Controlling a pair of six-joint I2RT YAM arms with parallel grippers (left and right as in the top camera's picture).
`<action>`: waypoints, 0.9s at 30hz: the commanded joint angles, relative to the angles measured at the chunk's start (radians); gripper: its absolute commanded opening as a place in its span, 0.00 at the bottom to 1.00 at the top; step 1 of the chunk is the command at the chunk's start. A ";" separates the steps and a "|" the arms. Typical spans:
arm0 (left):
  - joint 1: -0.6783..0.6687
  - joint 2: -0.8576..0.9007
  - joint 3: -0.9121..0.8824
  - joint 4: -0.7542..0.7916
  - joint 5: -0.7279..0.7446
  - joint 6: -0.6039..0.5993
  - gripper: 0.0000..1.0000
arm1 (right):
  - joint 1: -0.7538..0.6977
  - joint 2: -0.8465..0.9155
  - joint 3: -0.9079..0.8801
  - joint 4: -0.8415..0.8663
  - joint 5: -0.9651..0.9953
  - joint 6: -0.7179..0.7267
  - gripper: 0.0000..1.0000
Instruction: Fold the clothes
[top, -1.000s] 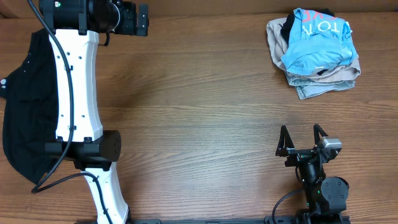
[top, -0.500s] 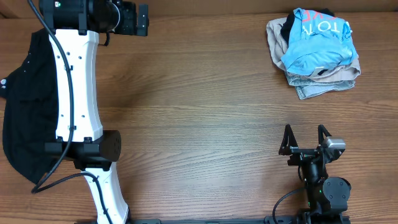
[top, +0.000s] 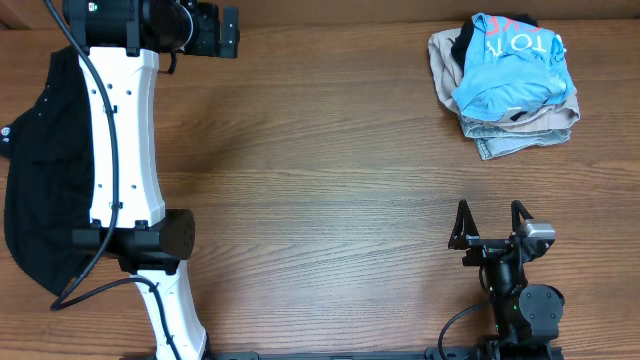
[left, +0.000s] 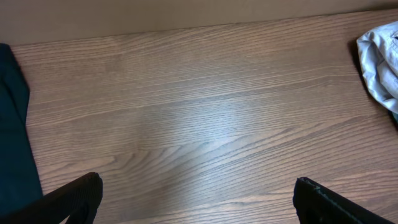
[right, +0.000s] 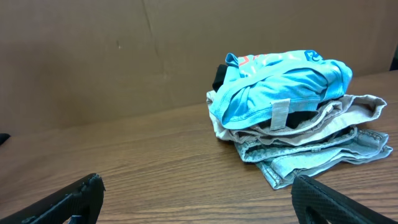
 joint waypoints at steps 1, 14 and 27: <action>0.002 0.016 -0.003 0.002 0.001 0.019 1.00 | -0.002 -0.010 -0.011 0.006 0.012 -0.005 1.00; -0.096 -0.108 -0.053 0.003 0.001 0.019 1.00 | -0.002 -0.010 -0.011 0.006 0.012 -0.005 1.00; -0.185 -0.626 -0.929 0.298 -0.050 0.024 1.00 | -0.002 -0.010 -0.011 0.006 0.012 -0.004 1.00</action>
